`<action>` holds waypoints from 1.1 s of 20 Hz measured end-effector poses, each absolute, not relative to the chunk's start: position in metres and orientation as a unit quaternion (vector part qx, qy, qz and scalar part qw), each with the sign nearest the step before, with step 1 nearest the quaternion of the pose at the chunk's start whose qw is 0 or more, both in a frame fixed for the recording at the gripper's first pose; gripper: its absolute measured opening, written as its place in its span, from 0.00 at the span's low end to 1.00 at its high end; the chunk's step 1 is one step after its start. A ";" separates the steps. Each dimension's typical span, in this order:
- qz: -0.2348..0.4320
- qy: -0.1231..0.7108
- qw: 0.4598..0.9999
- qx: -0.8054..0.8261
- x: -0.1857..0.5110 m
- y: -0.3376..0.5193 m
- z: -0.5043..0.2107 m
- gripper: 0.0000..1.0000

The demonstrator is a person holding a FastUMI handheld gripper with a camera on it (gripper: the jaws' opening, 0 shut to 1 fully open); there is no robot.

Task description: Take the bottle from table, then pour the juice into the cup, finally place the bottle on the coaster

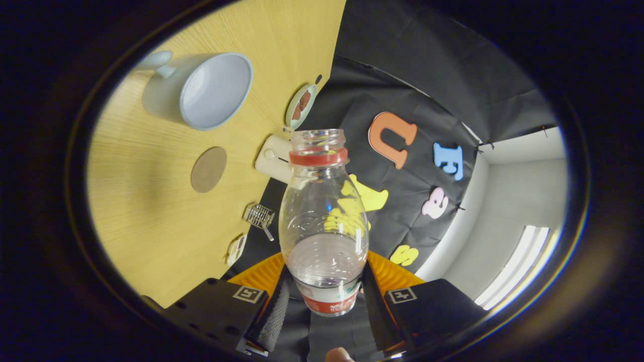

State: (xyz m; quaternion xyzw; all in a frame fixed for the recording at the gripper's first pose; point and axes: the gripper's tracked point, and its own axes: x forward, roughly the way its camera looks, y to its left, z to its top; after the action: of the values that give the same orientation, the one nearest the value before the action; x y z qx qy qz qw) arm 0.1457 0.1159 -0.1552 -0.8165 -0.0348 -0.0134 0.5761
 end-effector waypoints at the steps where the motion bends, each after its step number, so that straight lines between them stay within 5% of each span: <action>1: -0.011 -0.032 0.580 -0.814 0.145 0.116 -0.157 0.75; 12: 0.042 0.046 0.697 -0.715 0.130 0.110 -0.186 0.75; 22: 0.106 0.116 0.860 -0.486 0.107 0.110 -0.189 0.76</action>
State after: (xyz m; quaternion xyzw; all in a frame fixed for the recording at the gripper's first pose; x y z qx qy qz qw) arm 0.1069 0.1099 -0.1893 -0.4861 0.1163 0.1056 0.8597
